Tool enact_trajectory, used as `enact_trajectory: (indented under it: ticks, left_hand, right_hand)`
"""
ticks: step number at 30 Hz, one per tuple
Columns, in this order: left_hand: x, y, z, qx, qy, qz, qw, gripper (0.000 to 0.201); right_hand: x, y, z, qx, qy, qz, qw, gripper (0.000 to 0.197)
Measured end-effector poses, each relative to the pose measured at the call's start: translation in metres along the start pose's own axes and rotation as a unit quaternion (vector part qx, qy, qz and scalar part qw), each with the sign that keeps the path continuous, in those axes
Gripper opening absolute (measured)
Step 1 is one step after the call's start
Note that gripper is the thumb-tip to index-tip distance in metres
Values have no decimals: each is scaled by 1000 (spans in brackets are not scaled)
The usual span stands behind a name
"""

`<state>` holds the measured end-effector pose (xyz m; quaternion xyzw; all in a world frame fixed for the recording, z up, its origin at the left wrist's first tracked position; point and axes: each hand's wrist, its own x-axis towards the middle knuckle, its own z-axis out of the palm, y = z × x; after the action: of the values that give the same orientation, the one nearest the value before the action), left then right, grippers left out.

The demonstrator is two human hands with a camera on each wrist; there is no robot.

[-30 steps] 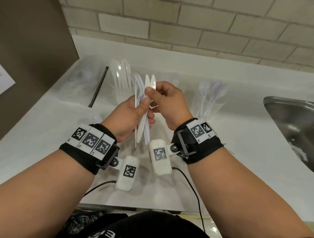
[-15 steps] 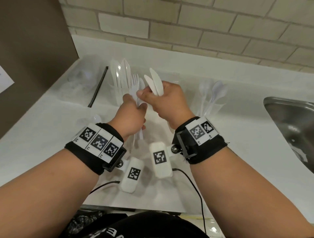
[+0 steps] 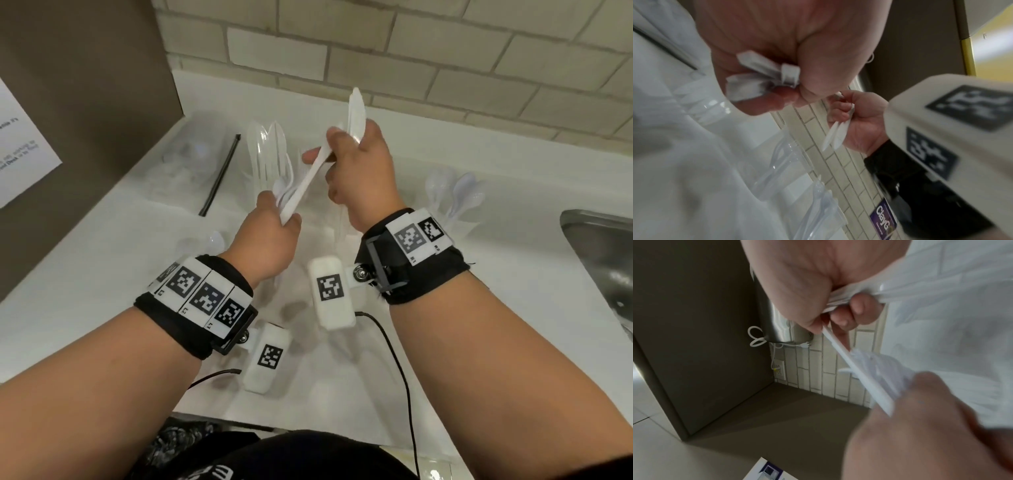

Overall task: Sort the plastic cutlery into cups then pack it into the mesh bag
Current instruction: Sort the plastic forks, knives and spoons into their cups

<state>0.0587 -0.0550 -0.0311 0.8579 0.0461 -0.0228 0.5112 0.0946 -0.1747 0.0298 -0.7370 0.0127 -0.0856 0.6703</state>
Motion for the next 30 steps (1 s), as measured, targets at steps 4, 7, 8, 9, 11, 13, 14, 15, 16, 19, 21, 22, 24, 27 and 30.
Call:
enact_trajectory:
  ticks: [4,7,8,9,11,13,14,15,16,19,21,22,24,27,30]
  left_hand:
    - [3,-13,-18,-84,23,-40,995,24]
    - [3,-19,-31,-158,46,-63,984,21]
    - [3,-21,-35,-178,50,-69,980,20]
    - [3,-22,-39,-192,52,-73,977,20]
    - [4,-25,-46,-205,56,-78,974,21]
    - [5,-29,-51,-205,57,-82,974,22]
    - [5,-30,-52,-205,58,-81,974,22]
    - [5,-31,-53,-205,59,-80,974,22]
    - [6,-33,-54,-205,60,-80,974,22]
    - [7,-36,-56,-207,58,-79,974,20]
    - [7,-36,-55,-203,53,-76,975,19]
    - [8,-36,-54,-200,52,-74,976,19]
    - [8,-34,-50,-197,46,-65,977,16]
    - [8,-27,-43,-199,30,-55,978,13]
    - [10,-17,-33,-181,23,-51,982,24]
  right_hand:
    - [33,-24,12,51,32,-67,996,5]
    - [58,-32,31,116,20,-119,986,12]
    - [63,-32,38,144,10,-129,981,16]
    - [69,-30,45,162,3,-142,977,19]
    - [78,-23,60,166,-3,-168,972,24]
    - [84,-13,74,147,-13,-167,975,26]
    - [86,-6,79,137,-24,-155,978,24]
    - [88,3,84,126,-36,-140,981,23]
    - [90,11,87,113,-48,-120,985,21]
    - [92,33,90,67,-79,-35,994,18]
    - [94,39,89,22,-80,6,997,23]
    - [97,39,87,1,-78,17,997,32]
    - [95,34,81,-13,-73,21,997,50]
    - [86,21,68,-53,-54,-28,997,52]
    - [60,7,52,-108,-15,-67,992,26]
